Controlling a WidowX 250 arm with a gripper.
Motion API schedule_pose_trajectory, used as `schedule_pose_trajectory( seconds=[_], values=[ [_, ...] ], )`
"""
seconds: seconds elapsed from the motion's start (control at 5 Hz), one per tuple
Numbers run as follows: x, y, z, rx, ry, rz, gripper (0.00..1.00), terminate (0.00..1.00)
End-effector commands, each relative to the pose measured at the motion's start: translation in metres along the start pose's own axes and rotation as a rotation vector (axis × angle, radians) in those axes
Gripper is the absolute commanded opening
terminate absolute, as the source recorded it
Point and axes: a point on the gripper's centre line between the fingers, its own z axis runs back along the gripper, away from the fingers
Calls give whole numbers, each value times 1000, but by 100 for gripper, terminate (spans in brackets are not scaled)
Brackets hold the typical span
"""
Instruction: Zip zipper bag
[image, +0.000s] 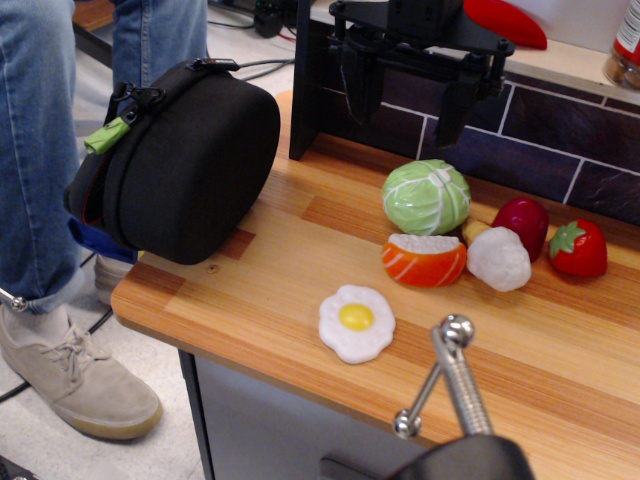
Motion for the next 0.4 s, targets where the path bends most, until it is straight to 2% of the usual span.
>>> schedule_pose_trajectory(
  seconds=[0.0, 0.2],
  values=[
    [0, 0, 0, 0, 0, 0, 100, 0],
    [-9, 33, 21, 32, 4, -69, 100, 0]
  ],
)
